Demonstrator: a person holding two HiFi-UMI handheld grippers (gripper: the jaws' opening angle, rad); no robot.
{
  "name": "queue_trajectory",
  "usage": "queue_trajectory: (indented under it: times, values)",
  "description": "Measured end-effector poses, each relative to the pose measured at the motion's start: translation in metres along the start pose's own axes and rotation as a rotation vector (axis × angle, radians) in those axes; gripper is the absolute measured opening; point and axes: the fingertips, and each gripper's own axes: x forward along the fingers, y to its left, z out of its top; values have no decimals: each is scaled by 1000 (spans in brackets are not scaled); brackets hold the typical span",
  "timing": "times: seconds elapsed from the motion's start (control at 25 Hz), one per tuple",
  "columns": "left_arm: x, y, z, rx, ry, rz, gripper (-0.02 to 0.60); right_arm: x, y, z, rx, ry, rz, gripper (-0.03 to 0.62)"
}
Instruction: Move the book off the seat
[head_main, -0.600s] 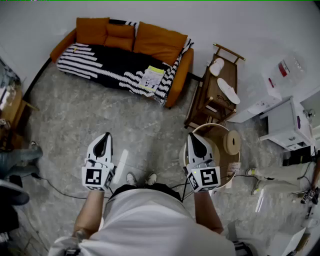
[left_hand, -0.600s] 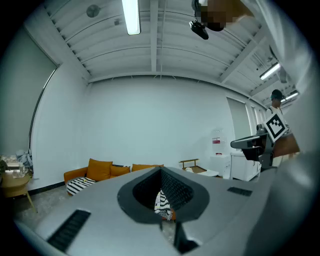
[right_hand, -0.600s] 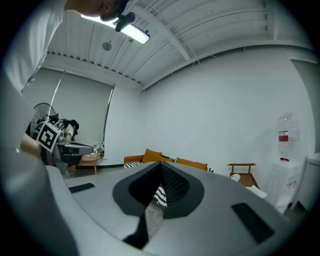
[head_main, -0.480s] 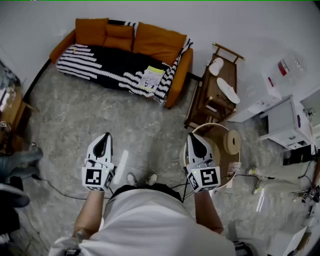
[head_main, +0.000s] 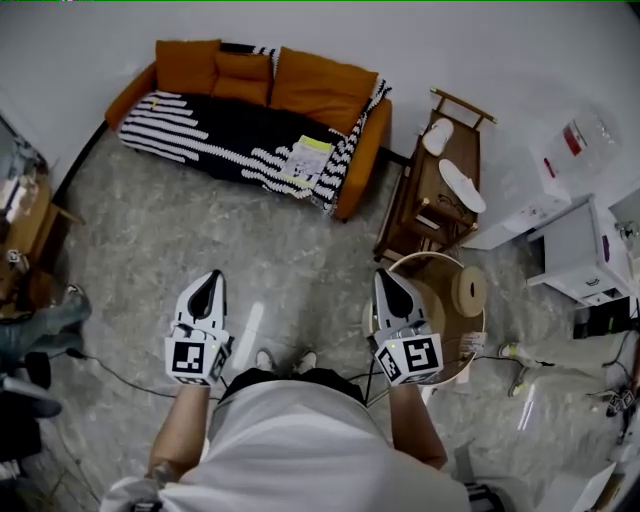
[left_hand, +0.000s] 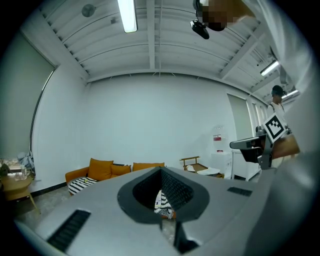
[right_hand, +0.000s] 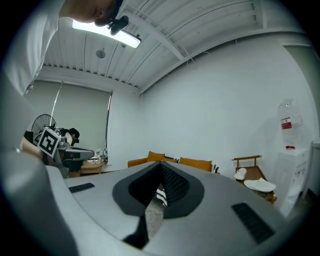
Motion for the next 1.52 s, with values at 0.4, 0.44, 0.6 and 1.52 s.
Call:
queue_trajectory:
  times: [0.4,0.44,0.6,1.52]
  values:
    - [7,-22,-18,-7,59,55,15,2,-31,-23,44,12,40,21]
    - [11,-23,-18,-6,62,52,15,3,-35,-25,46,16,39,21]
    - [38,-19,-15,-3,58,34,15,20,-47,-29,57,27,26,21]
    - [307,159,-28,-124,88,-121,15,322,-69,8,-29,166,-24,21]
